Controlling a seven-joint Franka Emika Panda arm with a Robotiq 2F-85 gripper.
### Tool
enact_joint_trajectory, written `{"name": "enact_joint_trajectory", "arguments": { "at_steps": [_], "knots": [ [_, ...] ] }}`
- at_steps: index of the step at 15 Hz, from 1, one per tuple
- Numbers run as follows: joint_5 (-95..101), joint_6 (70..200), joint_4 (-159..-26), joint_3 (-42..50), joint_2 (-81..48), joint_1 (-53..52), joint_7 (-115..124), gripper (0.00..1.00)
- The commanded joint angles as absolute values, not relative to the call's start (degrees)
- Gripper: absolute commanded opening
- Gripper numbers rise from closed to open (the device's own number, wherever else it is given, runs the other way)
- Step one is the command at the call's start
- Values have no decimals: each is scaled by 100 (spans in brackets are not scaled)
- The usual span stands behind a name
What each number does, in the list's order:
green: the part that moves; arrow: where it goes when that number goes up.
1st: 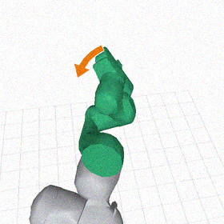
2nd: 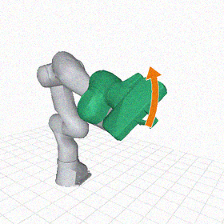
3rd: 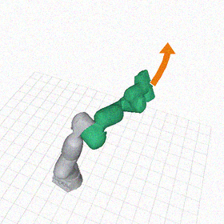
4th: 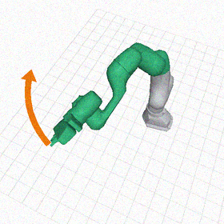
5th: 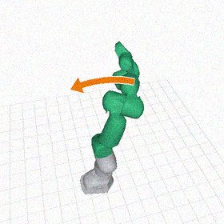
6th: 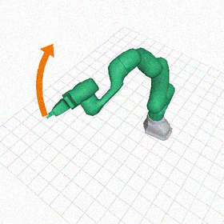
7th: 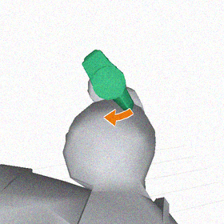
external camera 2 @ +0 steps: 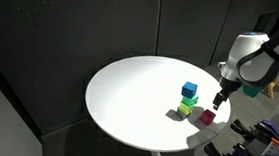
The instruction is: Put the pink block on the blue block
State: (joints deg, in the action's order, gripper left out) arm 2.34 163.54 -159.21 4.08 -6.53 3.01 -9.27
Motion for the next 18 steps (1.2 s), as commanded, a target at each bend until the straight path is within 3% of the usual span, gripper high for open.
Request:
{"name": "enact_joint_trajectory", "arguments": {
  "at_steps": [1,18],
  "knots": [
    [24,16640,-15918,327,-871,473,-1073,100],
    [311,16770,-15900,374,-1128,169,-587,100]
  ]
}}
